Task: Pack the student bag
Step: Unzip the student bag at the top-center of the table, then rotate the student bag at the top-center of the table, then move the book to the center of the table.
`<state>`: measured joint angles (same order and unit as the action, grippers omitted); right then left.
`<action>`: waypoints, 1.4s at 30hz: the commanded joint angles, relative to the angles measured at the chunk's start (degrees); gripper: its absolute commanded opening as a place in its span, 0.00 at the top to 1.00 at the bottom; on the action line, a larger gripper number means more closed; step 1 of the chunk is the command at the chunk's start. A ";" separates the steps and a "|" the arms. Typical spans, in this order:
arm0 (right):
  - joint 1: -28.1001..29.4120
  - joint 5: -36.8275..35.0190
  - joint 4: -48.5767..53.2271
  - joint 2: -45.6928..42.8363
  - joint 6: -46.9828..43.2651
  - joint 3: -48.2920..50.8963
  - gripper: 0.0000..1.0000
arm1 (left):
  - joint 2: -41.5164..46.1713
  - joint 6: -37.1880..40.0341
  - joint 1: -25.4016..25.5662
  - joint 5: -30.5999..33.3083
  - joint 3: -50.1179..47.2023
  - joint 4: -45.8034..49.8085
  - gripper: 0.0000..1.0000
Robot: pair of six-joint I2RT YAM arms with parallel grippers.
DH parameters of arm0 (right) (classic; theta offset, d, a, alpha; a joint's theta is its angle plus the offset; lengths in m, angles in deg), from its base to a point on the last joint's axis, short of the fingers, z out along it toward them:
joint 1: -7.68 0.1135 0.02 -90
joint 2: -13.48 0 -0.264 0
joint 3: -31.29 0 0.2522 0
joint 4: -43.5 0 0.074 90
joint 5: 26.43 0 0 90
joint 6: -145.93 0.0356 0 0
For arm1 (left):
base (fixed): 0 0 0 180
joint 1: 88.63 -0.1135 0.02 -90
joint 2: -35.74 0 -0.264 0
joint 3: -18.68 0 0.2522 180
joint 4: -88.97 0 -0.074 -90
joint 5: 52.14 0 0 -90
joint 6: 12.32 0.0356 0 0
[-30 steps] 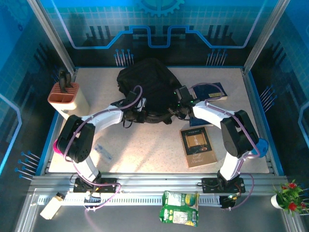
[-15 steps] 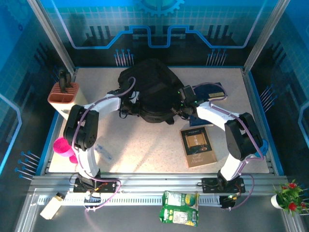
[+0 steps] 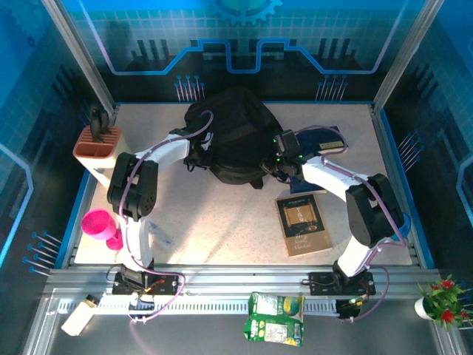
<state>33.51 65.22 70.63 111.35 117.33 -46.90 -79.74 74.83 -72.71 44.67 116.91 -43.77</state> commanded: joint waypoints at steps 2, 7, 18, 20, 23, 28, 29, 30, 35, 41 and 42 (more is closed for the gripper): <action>-1.70 -1.71 2.65 -2.19 -1.03 1.50 0.89 | 4.35 -1.69 -3.01 13.17 -1.00 1.20 0.83; 0.19 2.10 0.58 0.31 0.31 -0.03 0.88 | 11.28 -6.04 -3.00 10.75 -5.91 -0.29 0.60; 9.49 5.93 -1.73 7.84 2.47 -6.56 0.83 | 27.27 -17.41 -3.00 -4.54 -16.97 -3.53 0.33; 10.76 8.15 -2.72 9.27 0.92 -8.33 0.78 | 29.24 -19.36 -3.01 -7.22 -18.88 -4.87 0.31; 11.44 11.63 -2.33 9.82 -2.49 -10.40 0.64 | 31.77 -21.78 -3.00 -11.74 -21.29 -6.99 0.29; 10.62 6.01 5.52 -0.13 -11.50 -6.73 0.40 | 34.15 -24.34 -2.91 -17.63 -23.19 -8.01 0.23; 10.29 3.87 6.96 -2.52 -13.38 -5.17 0.36 | 34.49 -24.84 -2.75 -18.70 -23.44 -8.33 0.23; 9.72 1.31 8.80 -5.85 -15.48 -3.24 0.32 | 34.78 -25.60 -2.32 -19.70 -23.80 -8.68 0.24; 4.73 -8.08 13.18 -15.24 -20.60 8.28 0.28 | 34.73 -31.20 3.34 -20.54 -24.18 -10.36 0.25; -3.40 -8.35 14.95 -20.48 -20.67 18.80 0.30 | 31.01 -44.68 15.37 -17.76 -25.78 -16.74 0.25; -4.37 -8.05 14.57 -21.19 -20.80 20.08 0.29 | 30.03 -47.53 17.34 -17.73 -26.16 -18.10 0.25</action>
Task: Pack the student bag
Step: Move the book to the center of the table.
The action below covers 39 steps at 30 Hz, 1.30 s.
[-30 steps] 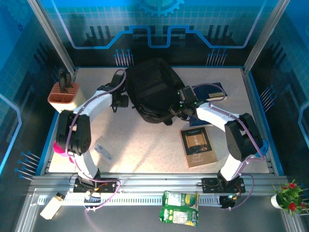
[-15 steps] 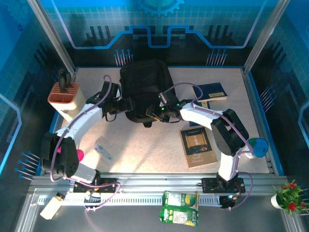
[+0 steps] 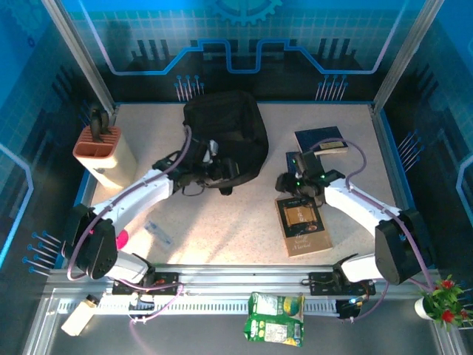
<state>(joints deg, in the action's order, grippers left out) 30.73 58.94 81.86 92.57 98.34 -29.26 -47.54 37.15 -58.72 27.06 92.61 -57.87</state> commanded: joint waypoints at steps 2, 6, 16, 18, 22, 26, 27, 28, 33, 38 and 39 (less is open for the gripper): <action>-3.08 -0.58 2.42 -2.73 -1.89 4.20 0.29 | -3.72 -12.96 6.27 0.23 -1.27 -4.44 0.25; -4.59 5.25 -2.36 1.28 -1.39 5.96 0.29 | -6.39 -13.78 10.93 2.28 1.56 -2.26 0.25; -6.16 1.97 -6.45 12.44 9.88 2.16 0.32 | -17.31 -15.20 15.58 -1.60 5.48 -7.95 0.33; -7.20 0.93 -5.52 14.09 11.68 0.47 0.33 | -19.69 -15.18 16.04 -2.29 7.06 -8.22 0.34; -9.19 5.12 -2.95 13.89 8.29 -3.28 0.36 | -23.15 -15.26 16.54 -3.59 9.21 -8.83 0.37; -10.72 6.24 0.63 8.24 2.09 -4.60 0.35 | -25.13 -15.81 16.59 -4.00 9.97 -10.13 0.38; -11.13 5.46 1.74 6.49 0.01 -4.10 0.35 | -25.78 -15.97 16.58 -4.05 10.06 -10.50 0.39; -11.51 4.10 2.94 4.96 -2.03 -3.93 0.35 | -26.49 -16.07 16.59 -4.15 10.50 -10.56 0.40; -13.54 -2.03 6.22 1.26 -8.60 0.86 0.37 | -29.06 -16.33 16.66 -3.90 12.06 -11.09 0.44; -15.62 0.81 7.74 2.61 -11.20 1.73 0.43 | -30.87 -16.98 16.58 -4.77 12.70 -12.30 0.44; -15.81 2.24 7.35 2.86 -11.79 2.18 0.44 | -31.10 -17.10 16.58 -4.93 12.74 -12.45 0.44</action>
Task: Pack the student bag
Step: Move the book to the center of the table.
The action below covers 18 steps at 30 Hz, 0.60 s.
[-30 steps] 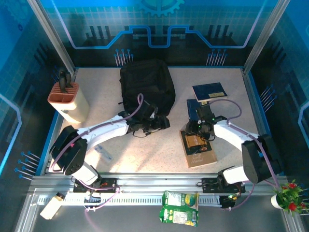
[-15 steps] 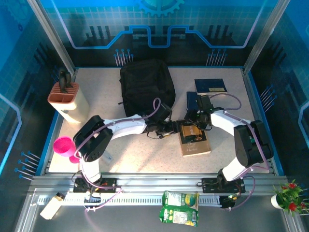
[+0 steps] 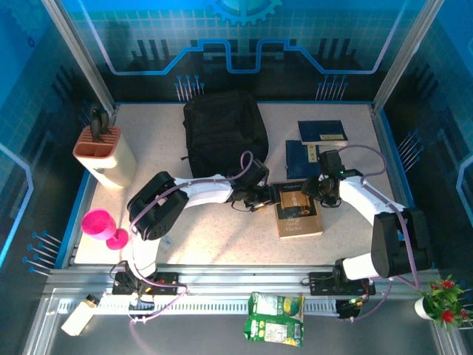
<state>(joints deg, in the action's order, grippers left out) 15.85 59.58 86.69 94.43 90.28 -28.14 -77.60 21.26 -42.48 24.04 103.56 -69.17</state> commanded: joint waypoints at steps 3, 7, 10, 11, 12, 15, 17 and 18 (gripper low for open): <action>-0.97 4.29 2.17 2.03 -4.60 1.89 0.46 | -1.36 -1.45 0.36 -2.39 1.63 -1.50 0.44; -0.95 7.09 3.17 3.69 -4.42 2.23 0.51 | -1.75 -1.90 0.34 -2.86 1.40 -1.91 0.44; -0.86 10.02 3.09 3.22 -4.11 3.03 0.53 | -2.13 -2.35 0.34 -3.02 1.14 -2.06 0.44; -0.72 11.11 3.17 2.87 -4.09 3.23 0.54 | -2.28 -2.45 0.39 -2.78 1.07 -1.62 0.45; -0.71 12.23 3.47 2.50 -4.28 3.13 0.55 | -2.41 -2.56 0.36 -2.32 1.10 -0.90 0.44; -0.65 16.05 3.88 1.51 -4.89 3.11 0.56 | -2.43 -2.93 0.35 -1.35 0.47 -0.39 0.45; -0.65 19.45 3.63 1.23 -5.08 3.24 0.57 | -2.63 -3.06 0.37 -1.44 0.32 -0.82 0.45; -0.68 20.93 3.41 1.32 -4.95 3.30 0.57 | -2.80 -3.25 0.34 -1.69 0.28 -0.94 0.45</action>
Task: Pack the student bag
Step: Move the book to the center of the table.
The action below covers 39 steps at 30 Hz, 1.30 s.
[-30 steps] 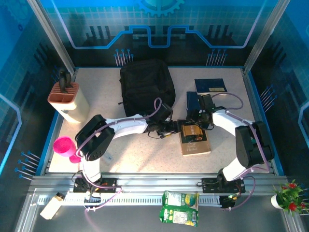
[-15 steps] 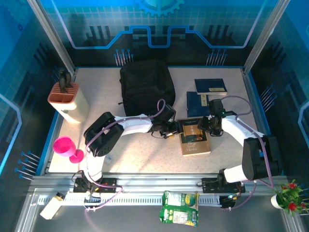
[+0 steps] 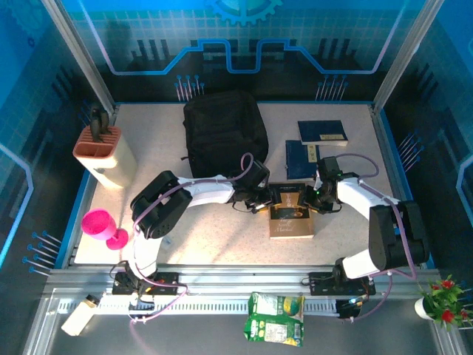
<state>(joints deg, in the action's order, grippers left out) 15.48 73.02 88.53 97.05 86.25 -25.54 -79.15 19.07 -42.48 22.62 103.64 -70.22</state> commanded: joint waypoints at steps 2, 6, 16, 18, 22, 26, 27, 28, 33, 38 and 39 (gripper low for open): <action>-0.27 9.04 0.94 -0.97 -0.43 0.80 0.57 | -1.56 -1.28 0.37 -0.71 0.09 -0.66 0.45; -0.38 9.87 0.48 0.30 0.20 0.82 0.57 | -1.75 -2.34 0.36 -0.43 -0.72 -1.83 0.44; -0.65 5.16 1.30 2.98 2.45 1.15 0.58 | -1.65 -1.27 0.37 -0.31 0.05 1.32 0.36; -0.72 5.22 1.14 3.26 2.54 1.06 0.60 | -1.35 -0.82 0.27 -3.03 -0.71 -2.91 0.37; -0.99 5.38 0.94 3.61 2.89 0.81 0.61 | 0.41 0.74 0.17 -9.69 -2.32 -12.42 0.42; -1.20 5.19 1.07 3.53 3.03 0.80 0.61 | 4.21 1.83 0.21 -12.64 -5.72 -21.19 0.46; -1.20 4.65 1.25 3.53 3.07 0.66 0.61 | 4.89 2.19 0.25 -13.22 -6.25 -22.51 0.48; -1.19 4.06 1.42 3.53 3.07 0.53 0.62 | 5.30 2.50 0.33 -13.52 -6.63 -23.25 0.49; -1.20 1.73 2.72 3.80 3.12 -0.14 0.64 | 5.95 2.06 0.35 -14.45 -9.09 -28.07 0.59; -1.16 0.57 3.17 4.38 3.60 -0.57 0.67 | 6.43 1.92 0.42 -14.09 -10.16 -29.38 0.66; -1.24 0.61 3.10 4.49 3.69 -0.68 0.67 | 6.38 2.15 0.43 -13.95 -10.17 -29.25 0.66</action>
<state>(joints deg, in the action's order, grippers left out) 14.01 71.91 91.15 99.02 88.20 -26.42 -75.83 20.75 -43.81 15.41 93.06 -89.19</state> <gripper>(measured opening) 0.335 0.344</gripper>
